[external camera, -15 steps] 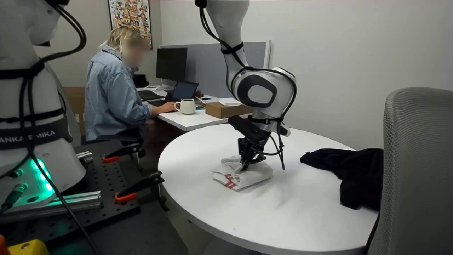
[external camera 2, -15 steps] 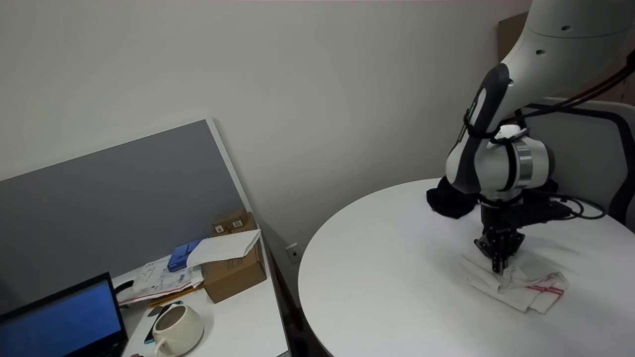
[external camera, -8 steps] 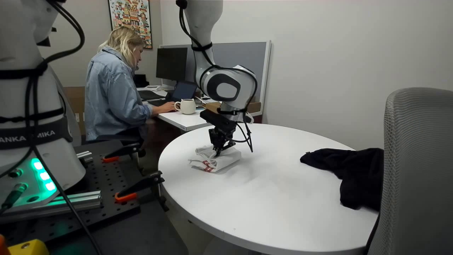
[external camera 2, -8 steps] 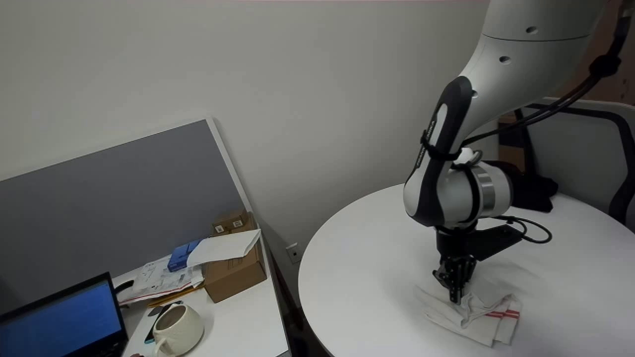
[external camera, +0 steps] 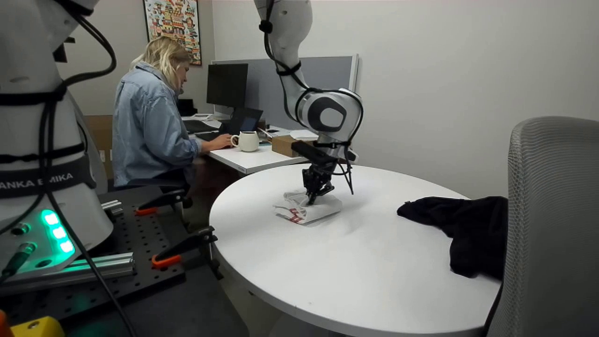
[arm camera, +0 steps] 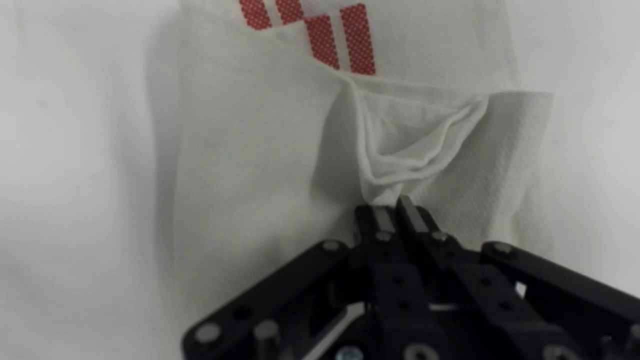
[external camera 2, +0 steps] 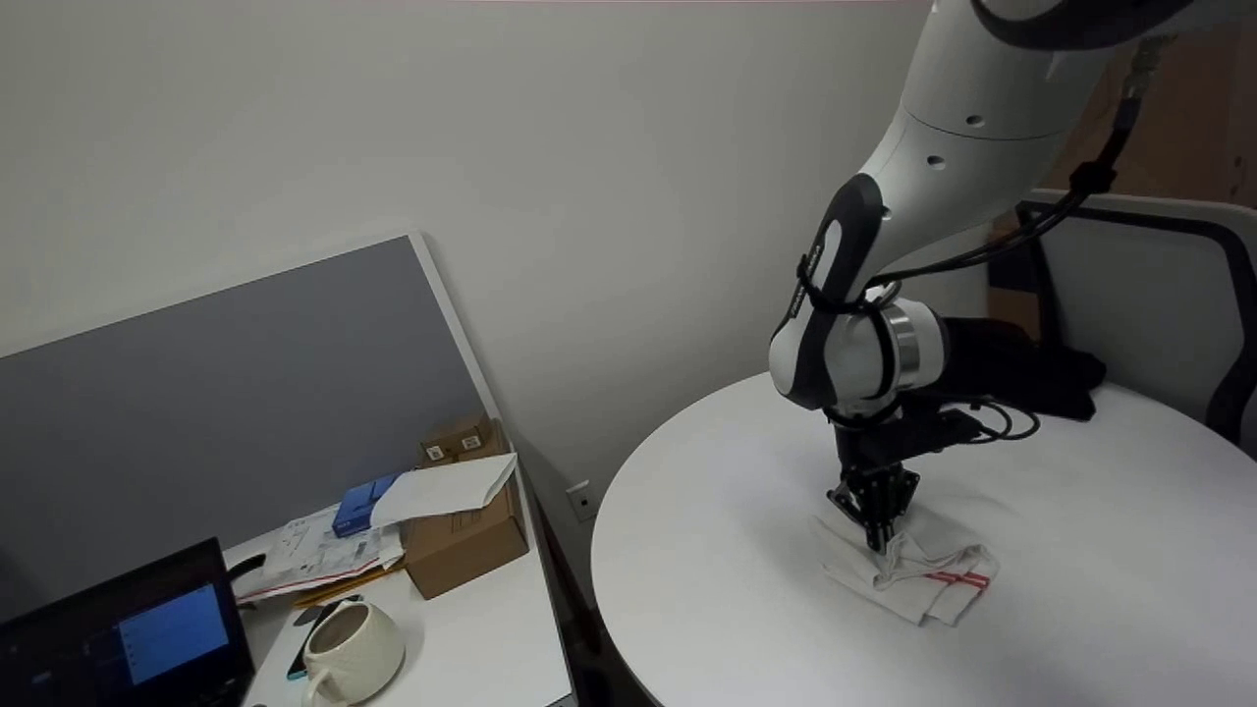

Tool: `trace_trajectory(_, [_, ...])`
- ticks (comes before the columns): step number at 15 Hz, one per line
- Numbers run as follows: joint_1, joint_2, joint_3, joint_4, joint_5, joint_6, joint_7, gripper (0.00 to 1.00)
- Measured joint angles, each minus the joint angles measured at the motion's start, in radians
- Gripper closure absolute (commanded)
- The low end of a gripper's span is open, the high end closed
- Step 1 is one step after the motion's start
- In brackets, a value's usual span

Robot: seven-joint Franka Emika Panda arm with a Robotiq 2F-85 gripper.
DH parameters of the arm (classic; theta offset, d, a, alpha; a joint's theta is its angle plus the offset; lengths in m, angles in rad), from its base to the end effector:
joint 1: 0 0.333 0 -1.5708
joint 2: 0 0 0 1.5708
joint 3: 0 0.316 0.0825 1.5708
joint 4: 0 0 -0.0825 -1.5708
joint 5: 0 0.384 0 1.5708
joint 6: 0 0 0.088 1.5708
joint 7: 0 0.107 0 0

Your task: Wipe the table with the white towel

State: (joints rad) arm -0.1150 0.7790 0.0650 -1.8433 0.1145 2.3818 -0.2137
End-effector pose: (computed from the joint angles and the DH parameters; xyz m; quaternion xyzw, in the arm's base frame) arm 0.6026 -0.0289 0.0836 -0.9907 -0.0287 0.1111 0.0732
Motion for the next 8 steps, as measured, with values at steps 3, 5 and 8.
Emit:
trace_trajectory(3, [-0.055, 0.031, -0.055, 0.07, 0.021, -0.017, 0.038, 0.98])
trace_trajectory(5, [-0.112, 0.035, -0.086, 0.08, 0.037, -0.015, 0.04, 0.98])
trace_trajectory(8, [-0.213, 0.028, -0.107, 0.064, 0.051, -0.007, 0.014, 0.98])
